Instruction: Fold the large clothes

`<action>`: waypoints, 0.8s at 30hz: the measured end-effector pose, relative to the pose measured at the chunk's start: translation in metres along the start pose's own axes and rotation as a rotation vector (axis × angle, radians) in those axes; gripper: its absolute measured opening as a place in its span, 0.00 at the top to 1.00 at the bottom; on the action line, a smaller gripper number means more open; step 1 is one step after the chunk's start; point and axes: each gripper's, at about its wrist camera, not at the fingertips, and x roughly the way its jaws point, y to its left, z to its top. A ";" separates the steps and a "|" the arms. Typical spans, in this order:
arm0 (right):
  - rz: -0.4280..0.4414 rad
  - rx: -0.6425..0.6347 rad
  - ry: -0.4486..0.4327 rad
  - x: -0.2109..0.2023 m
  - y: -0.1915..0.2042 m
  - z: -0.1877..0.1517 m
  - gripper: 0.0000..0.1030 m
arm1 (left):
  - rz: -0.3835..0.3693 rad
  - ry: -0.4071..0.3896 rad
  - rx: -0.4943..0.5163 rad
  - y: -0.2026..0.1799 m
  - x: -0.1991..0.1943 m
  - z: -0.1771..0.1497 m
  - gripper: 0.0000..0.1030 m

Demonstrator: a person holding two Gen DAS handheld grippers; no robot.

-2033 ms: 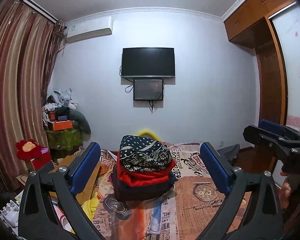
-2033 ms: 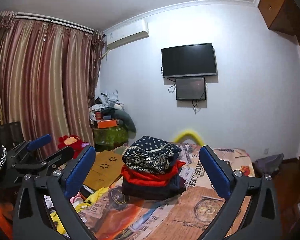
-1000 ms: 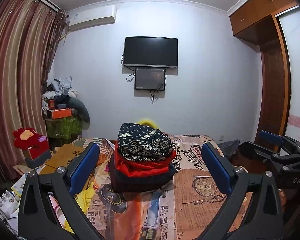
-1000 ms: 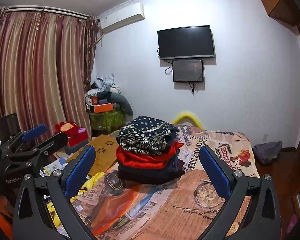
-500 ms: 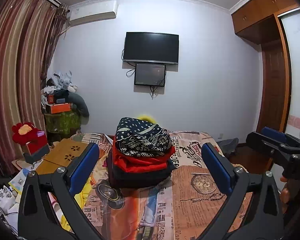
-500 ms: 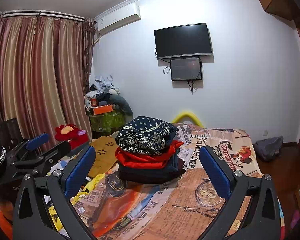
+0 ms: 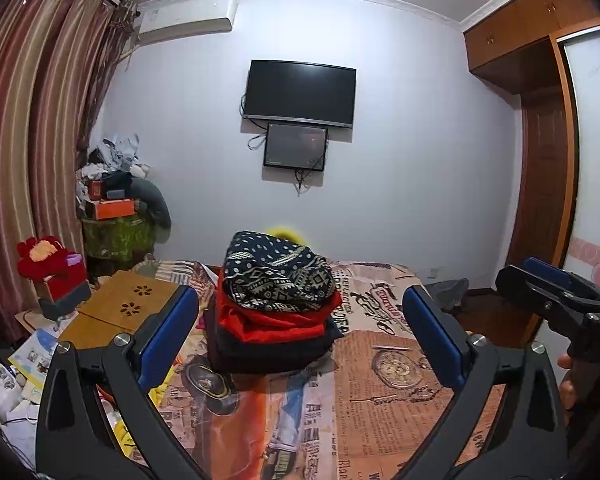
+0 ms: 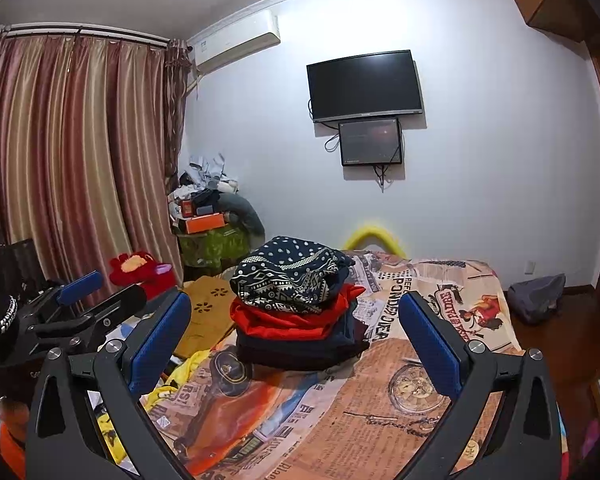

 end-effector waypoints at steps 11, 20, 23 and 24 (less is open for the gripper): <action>-0.005 0.003 0.002 0.000 -0.001 -0.002 0.00 | -0.008 0.006 0.000 -0.002 0.000 -0.003 0.01; -0.004 0.002 0.014 0.004 0.001 -0.002 0.00 | -0.020 0.012 0.024 -0.004 0.000 -0.004 0.01; 0.000 0.006 0.016 0.005 0.001 -0.001 0.00 | -0.022 0.013 0.029 -0.005 0.002 -0.004 0.01; 0.000 0.006 0.016 0.005 0.001 -0.001 0.00 | -0.021 0.014 0.031 -0.005 0.003 -0.004 0.01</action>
